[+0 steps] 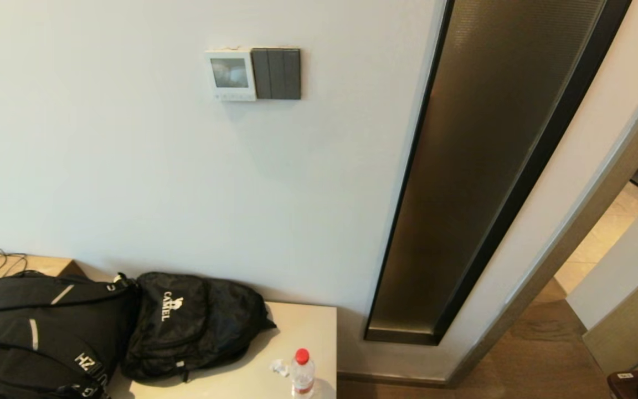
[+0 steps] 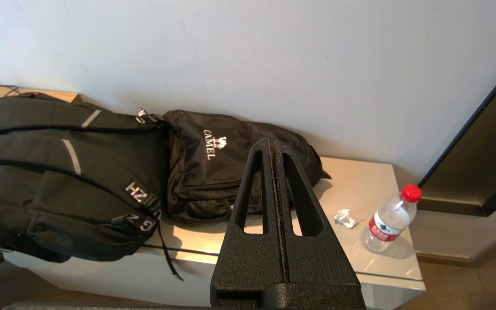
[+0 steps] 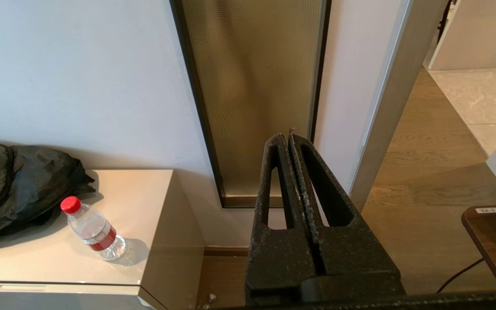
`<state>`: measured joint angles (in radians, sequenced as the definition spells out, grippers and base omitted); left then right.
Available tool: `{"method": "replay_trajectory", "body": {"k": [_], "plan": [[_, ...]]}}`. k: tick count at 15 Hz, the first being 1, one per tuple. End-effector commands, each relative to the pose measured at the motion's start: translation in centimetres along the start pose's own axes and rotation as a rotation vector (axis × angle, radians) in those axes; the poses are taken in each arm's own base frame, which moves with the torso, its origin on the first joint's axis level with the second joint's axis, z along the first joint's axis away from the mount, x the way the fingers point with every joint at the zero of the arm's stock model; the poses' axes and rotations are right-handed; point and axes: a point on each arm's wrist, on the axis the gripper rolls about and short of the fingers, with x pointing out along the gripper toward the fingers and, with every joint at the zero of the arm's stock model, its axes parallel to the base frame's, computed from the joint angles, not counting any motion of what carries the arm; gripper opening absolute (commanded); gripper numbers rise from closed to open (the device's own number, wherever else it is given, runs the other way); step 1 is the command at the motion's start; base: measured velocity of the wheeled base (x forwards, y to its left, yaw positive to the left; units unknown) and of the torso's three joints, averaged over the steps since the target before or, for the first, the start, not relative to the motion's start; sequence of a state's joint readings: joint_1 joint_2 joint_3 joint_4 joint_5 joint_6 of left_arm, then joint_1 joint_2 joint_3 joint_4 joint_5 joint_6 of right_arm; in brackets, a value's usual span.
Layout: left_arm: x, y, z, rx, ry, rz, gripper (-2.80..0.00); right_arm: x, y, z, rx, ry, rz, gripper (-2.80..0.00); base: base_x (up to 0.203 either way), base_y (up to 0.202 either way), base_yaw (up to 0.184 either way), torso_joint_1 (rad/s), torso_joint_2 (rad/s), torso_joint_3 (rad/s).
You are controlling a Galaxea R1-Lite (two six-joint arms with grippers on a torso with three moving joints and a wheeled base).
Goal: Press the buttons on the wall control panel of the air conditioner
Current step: Turn on the central air conditioner
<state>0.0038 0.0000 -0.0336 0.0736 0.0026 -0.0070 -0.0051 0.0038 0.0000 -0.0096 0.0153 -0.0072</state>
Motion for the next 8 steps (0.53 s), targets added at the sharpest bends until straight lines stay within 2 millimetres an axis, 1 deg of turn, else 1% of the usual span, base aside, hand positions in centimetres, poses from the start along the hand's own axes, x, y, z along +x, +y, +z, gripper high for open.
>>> {"method": "replay_trajectory", "body": {"k": [1,8], "plan": [[0.0,0.0,-0.01,-0.001,0.001,0.001,-2.8,0.01,0.0,0.01,0.0,0.0,0.001,-2.8,0.0,0.0,0.0,0.0,0.0,0.0],[0.0,0.0,0.0,0.0,0.0,0.001,-2.8,0.01,0.0,0.0,0.0,0.001,0.001,-2.8,0.0,0.0,0.0,0.0,0.0,0.0]]}}
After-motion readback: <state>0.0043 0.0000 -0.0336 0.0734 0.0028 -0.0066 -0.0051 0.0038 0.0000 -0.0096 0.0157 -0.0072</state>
